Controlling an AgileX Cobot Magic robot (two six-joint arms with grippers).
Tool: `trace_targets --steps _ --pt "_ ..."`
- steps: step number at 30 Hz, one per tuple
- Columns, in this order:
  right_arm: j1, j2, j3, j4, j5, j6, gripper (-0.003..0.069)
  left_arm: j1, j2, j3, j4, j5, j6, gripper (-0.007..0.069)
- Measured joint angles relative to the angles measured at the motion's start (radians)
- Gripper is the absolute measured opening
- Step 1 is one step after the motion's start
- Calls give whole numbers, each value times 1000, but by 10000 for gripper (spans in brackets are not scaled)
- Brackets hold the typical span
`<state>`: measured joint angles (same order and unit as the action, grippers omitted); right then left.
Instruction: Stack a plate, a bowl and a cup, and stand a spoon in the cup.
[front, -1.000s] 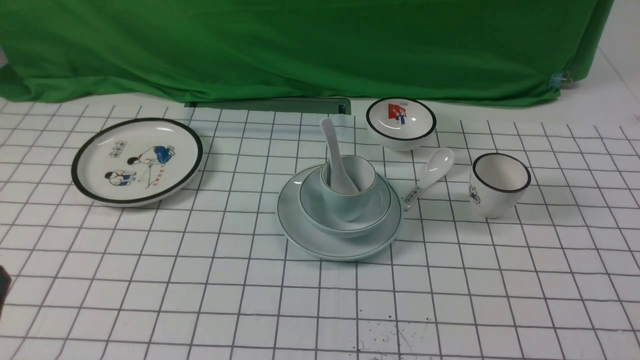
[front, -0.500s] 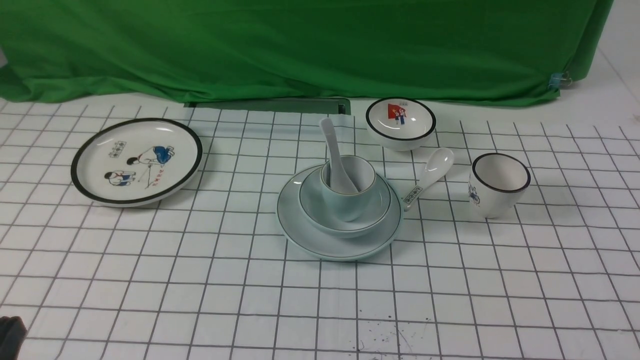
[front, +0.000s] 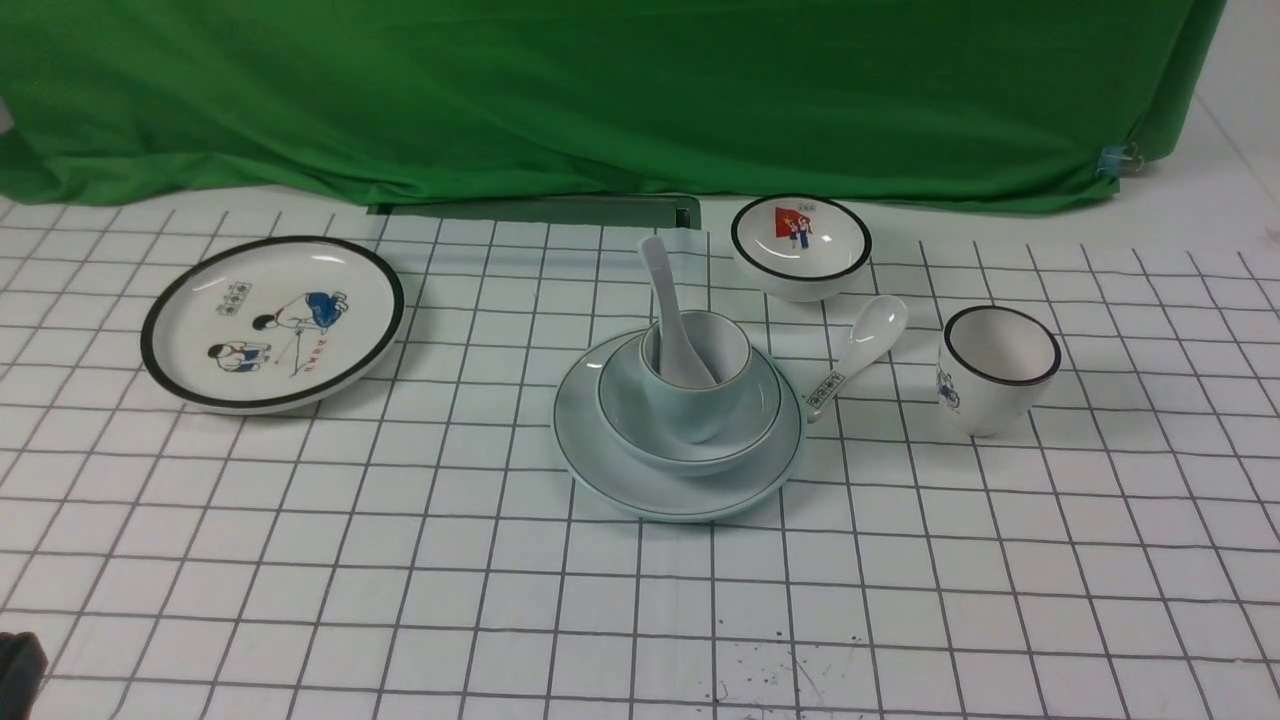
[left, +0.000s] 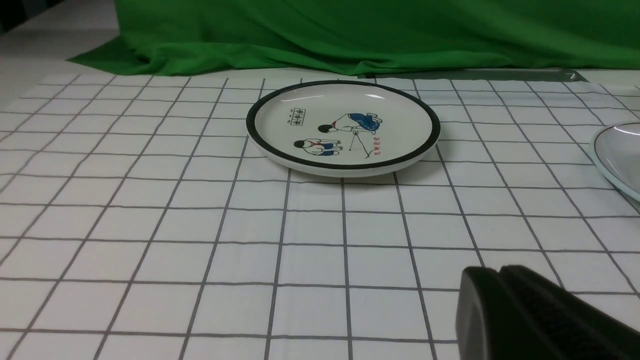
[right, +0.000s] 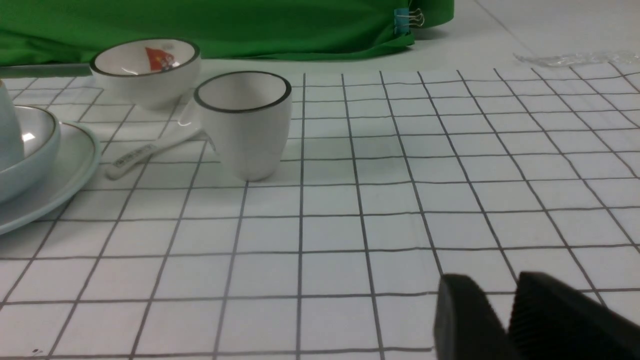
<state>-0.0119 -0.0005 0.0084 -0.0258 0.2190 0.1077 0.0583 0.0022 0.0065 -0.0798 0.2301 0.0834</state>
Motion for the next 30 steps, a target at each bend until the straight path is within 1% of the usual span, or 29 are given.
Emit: trace_targets --steps 10,30 --pt "0 0 0 0 0 0 233 0 0 0 1 0 0 -31" --pt "0 0 0 0 0 0 240 0 0 0 4 0 0 -29"
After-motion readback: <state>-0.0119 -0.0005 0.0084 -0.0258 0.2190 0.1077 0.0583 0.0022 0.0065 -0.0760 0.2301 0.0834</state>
